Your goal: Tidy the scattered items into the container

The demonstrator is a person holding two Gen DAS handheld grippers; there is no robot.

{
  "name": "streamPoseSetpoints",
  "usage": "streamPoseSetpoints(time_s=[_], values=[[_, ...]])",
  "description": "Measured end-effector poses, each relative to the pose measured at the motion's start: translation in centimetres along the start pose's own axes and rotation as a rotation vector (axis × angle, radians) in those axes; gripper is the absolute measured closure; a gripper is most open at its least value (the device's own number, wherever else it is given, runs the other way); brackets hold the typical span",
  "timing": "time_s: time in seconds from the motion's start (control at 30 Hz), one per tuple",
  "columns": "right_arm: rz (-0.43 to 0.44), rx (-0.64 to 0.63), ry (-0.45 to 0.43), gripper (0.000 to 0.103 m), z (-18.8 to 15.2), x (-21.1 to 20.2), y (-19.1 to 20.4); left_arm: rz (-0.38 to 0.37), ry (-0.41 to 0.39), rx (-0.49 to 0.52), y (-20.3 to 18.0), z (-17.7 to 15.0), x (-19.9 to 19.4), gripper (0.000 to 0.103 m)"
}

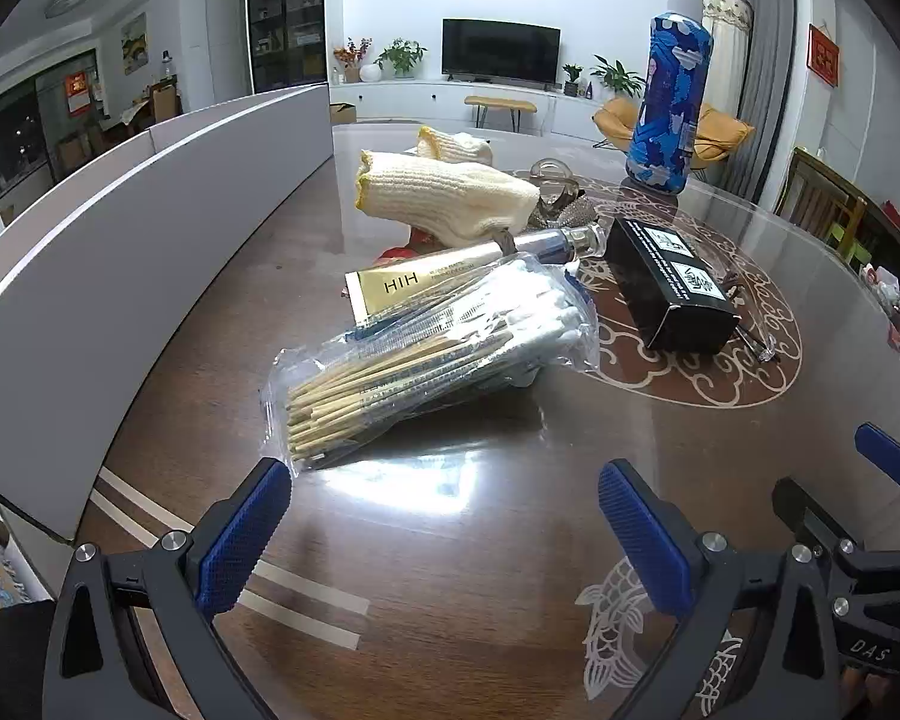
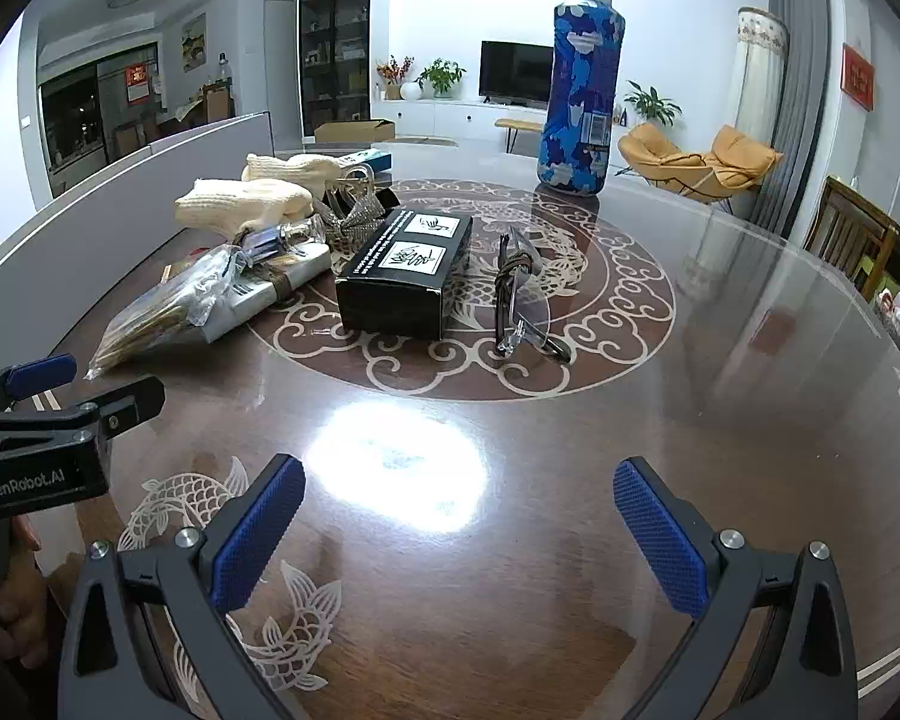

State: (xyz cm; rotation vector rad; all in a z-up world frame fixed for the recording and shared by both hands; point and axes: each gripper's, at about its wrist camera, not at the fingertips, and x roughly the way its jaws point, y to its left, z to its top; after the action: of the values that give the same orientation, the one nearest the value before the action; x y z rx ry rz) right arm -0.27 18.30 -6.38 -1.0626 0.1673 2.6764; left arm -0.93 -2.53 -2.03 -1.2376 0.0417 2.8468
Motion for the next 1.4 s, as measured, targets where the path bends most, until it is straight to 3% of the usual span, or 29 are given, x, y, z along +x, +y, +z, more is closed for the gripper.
streamPoseSetpoints(time_s=[0.43,0.53,0.57,0.6,1.4], values=[[-0.016,0.059,0.038,0.000,-0.06,0.59,-0.61,-0.032,0.005,0.063,-0.31,-0.03,0.11,0.000],[-0.016,0.063,0.037,0.000,-0.07,0.66,-0.65,-0.102,-0.001,0.151,-0.44,-0.06,0.05,0.000],[-0.016,0.062,0.038,0.000,-0.07,0.71,-0.63,-0.194,-0.006,0.257,-0.44,-0.06,0.05,0.000],[-0.016,0.062,0.039,0.000,-0.08,0.73,-0.61,-0.206,-0.007,0.270,-0.43,-0.08,0.06,0.000],[-0.026,0.081,0.032,0.000,-0.19,0.66,-0.71,-0.233,-0.009,0.312,-0.50,-0.18,0.10,0.000]])
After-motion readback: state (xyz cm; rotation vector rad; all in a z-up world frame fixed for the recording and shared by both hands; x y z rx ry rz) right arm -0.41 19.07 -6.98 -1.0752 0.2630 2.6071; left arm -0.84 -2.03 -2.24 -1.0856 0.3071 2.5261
